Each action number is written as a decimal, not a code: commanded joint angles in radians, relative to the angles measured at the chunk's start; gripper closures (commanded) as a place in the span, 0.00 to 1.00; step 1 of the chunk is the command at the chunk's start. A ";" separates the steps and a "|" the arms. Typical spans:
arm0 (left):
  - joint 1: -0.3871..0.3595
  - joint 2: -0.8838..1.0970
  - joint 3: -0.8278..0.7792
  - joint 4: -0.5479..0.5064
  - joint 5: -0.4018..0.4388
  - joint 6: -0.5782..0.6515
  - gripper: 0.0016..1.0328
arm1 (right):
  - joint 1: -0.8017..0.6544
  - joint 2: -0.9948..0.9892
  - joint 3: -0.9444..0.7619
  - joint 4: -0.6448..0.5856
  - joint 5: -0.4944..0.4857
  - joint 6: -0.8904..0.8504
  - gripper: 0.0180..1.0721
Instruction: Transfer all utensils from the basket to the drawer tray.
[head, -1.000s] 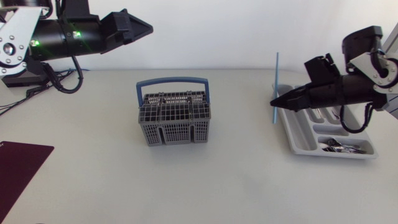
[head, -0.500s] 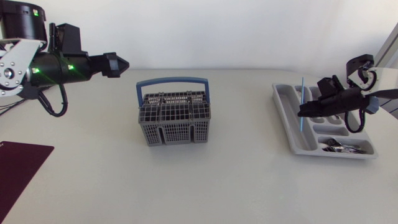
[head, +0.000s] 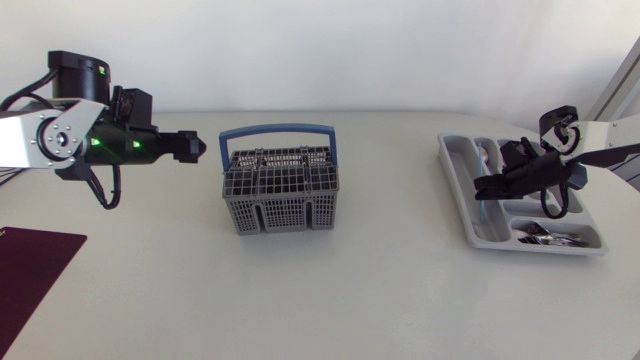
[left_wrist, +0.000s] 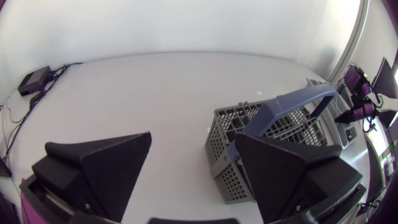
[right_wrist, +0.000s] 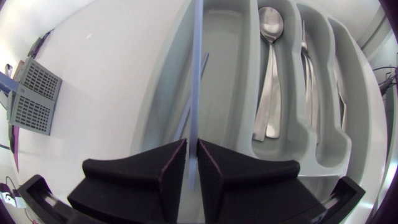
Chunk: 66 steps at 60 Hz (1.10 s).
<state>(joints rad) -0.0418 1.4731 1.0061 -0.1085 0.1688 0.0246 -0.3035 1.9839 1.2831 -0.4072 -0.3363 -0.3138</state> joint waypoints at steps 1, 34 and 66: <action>0.003 0.046 -0.029 -0.005 -0.011 0.021 0.09 | -0.005 0.013 0.004 0.007 0.013 0.025 0.55; -0.144 0.181 0.034 0.040 -0.035 0.031 0.08 | 0.247 -0.339 -0.219 0.079 0.002 0.039 0.23; -0.233 0.257 0.104 0.044 -0.089 0.020 0.08 | 0.498 -0.137 -0.079 0.131 -0.004 0.113 0.23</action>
<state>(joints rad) -0.2607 1.7012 1.0859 -0.0696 0.0772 0.0463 0.1726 1.8236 1.1728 -0.2832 -0.3397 -0.2302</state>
